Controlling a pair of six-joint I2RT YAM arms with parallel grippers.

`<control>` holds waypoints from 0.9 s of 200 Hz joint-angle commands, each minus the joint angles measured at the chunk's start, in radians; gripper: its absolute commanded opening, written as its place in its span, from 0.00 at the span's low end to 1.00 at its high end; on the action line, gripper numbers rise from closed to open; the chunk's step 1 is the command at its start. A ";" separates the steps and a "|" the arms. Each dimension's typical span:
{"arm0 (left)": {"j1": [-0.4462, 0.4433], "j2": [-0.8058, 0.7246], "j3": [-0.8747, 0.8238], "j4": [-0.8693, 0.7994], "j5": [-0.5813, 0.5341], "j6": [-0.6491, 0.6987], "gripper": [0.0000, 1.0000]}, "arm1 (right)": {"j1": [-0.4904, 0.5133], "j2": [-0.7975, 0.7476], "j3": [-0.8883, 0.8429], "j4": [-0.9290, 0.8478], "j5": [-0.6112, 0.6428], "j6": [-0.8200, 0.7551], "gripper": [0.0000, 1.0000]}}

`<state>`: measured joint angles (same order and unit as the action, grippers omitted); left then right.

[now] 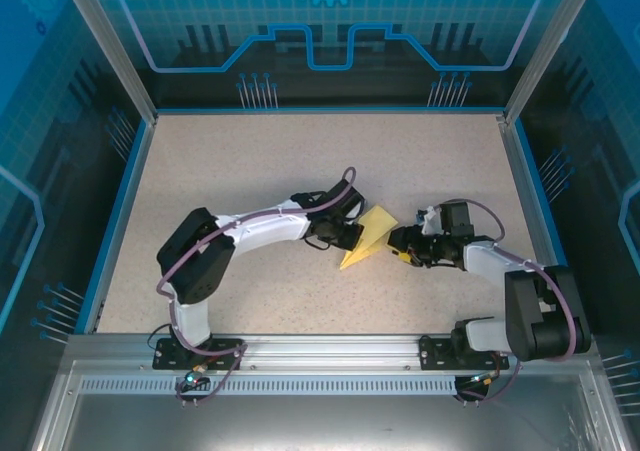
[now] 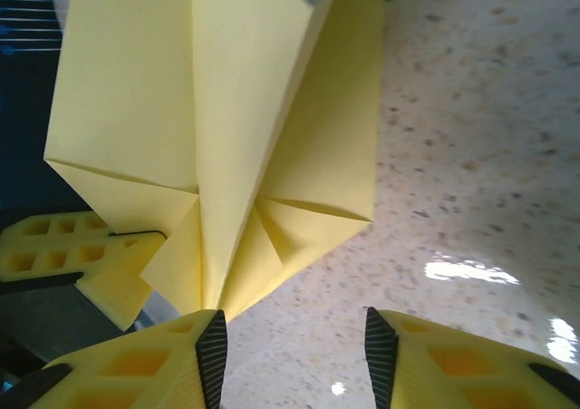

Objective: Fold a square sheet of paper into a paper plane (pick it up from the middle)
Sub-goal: Turn over a paper plane at the center of the table.

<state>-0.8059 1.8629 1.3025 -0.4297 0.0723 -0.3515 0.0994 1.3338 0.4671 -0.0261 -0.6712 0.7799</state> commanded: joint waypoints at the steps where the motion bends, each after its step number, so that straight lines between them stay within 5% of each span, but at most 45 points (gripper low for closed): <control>1: 0.016 -0.049 -0.025 0.041 0.111 -0.035 0.00 | 0.031 0.004 -0.006 0.132 -0.074 0.071 0.49; 78: 0.058 -0.073 -0.013 0.086 0.185 -0.102 0.00 | 0.088 -0.032 -0.032 0.190 -0.070 0.172 0.58; 106: 0.073 -0.091 -0.033 0.098 0.204 -0.118 0.00 | 0.089 -0.035 -0.066 0.282 -0.090 0.245 0.71; 180: 0.077 -0.097 -0.066 0.142 0.235 -0.133 0.00 | 0.094 -0.062 -0.050 0.319 -0.099 0.301 0.70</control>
<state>-0.7349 1.7847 1.2530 -0.3107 0.2638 -0.4698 0.1772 1.2854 0.4061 0.2577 -0.7467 1.0519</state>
